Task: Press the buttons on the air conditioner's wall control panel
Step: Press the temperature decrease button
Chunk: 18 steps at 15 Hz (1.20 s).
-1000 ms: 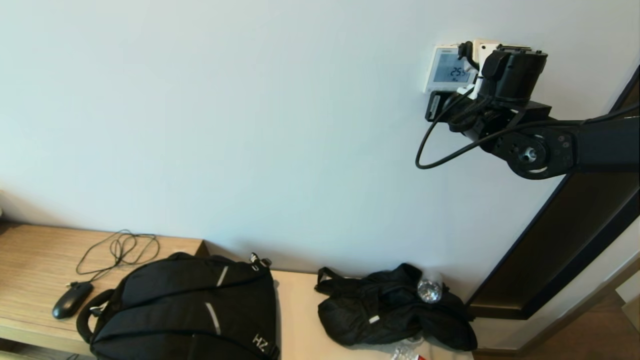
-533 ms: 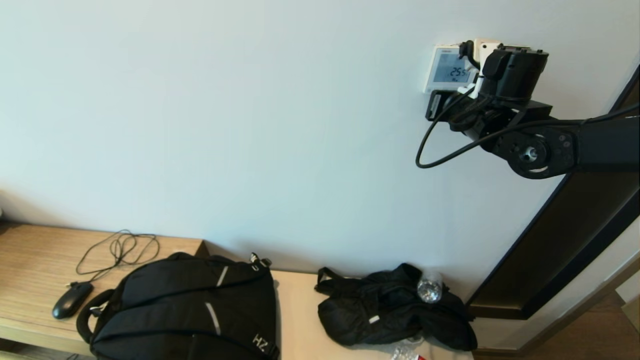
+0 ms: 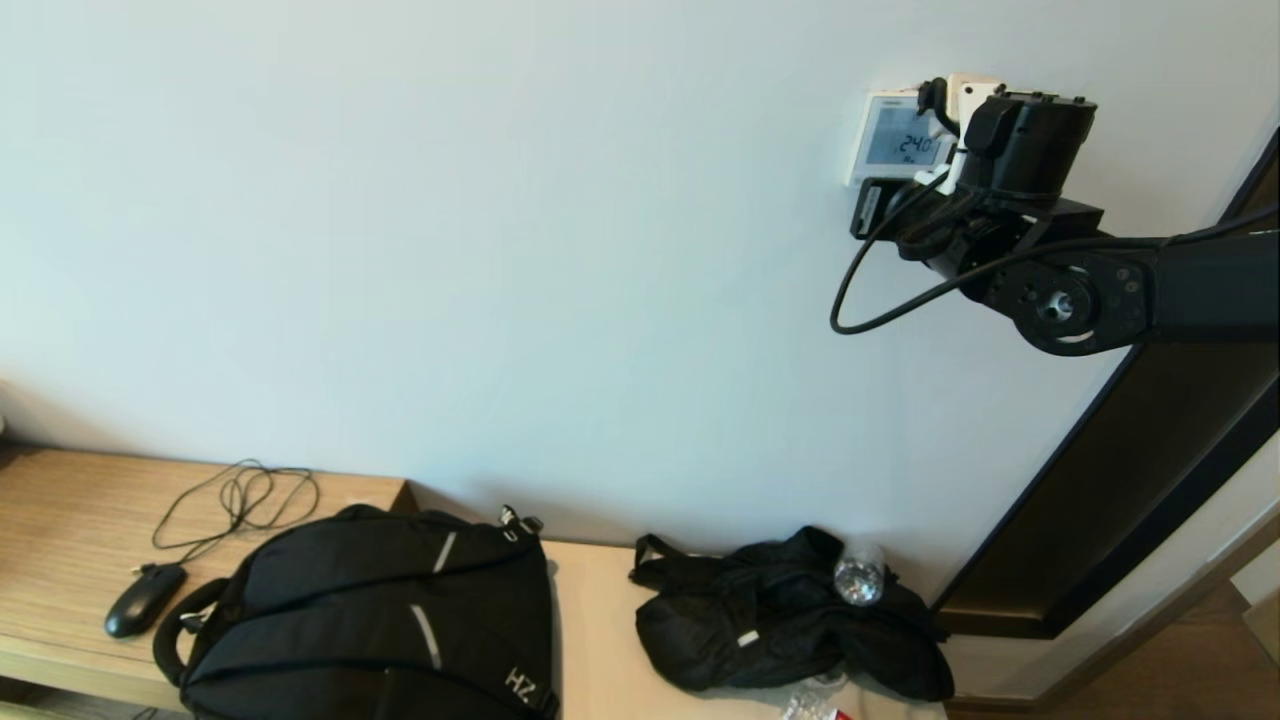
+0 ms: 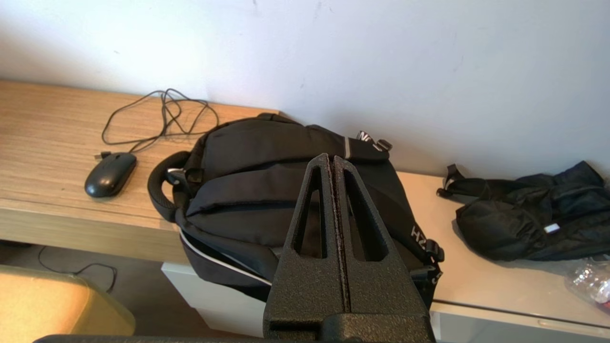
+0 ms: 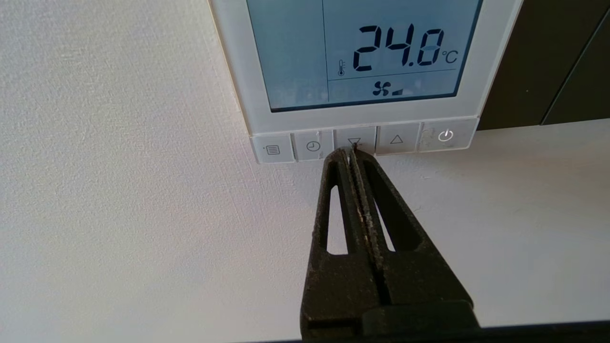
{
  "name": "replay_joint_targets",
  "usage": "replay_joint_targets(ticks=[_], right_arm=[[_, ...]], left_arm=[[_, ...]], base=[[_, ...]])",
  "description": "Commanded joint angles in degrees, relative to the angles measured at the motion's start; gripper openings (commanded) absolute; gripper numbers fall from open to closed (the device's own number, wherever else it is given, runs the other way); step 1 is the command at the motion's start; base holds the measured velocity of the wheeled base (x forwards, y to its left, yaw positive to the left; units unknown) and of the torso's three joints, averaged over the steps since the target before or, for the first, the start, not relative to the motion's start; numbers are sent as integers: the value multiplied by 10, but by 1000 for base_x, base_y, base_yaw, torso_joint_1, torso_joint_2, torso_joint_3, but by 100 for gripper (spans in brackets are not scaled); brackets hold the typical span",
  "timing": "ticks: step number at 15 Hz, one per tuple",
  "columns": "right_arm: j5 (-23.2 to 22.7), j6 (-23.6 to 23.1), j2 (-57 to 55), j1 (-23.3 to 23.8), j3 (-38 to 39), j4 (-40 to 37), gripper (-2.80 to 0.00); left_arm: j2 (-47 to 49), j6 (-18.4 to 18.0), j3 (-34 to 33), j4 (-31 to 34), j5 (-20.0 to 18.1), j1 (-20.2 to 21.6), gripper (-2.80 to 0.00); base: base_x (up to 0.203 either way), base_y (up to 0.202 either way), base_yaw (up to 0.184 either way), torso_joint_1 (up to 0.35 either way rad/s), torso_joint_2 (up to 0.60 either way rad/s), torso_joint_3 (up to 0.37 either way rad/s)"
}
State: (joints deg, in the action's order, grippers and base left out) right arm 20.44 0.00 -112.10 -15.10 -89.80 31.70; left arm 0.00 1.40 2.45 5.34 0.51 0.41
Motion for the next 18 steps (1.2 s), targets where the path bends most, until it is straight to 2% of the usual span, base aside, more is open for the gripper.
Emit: replay_joint_targets(ticks=[1,18], right_arm=[[1,-2,0,0,2,2,-280],[2,0,10,0,12,3,-280]], left_arm=[[0,0,0,0,1,0,-280],[0,0,0,0,0,0,-280]], base=[[0,0,0,0,0,0],[0,0,0,0,0,0]])
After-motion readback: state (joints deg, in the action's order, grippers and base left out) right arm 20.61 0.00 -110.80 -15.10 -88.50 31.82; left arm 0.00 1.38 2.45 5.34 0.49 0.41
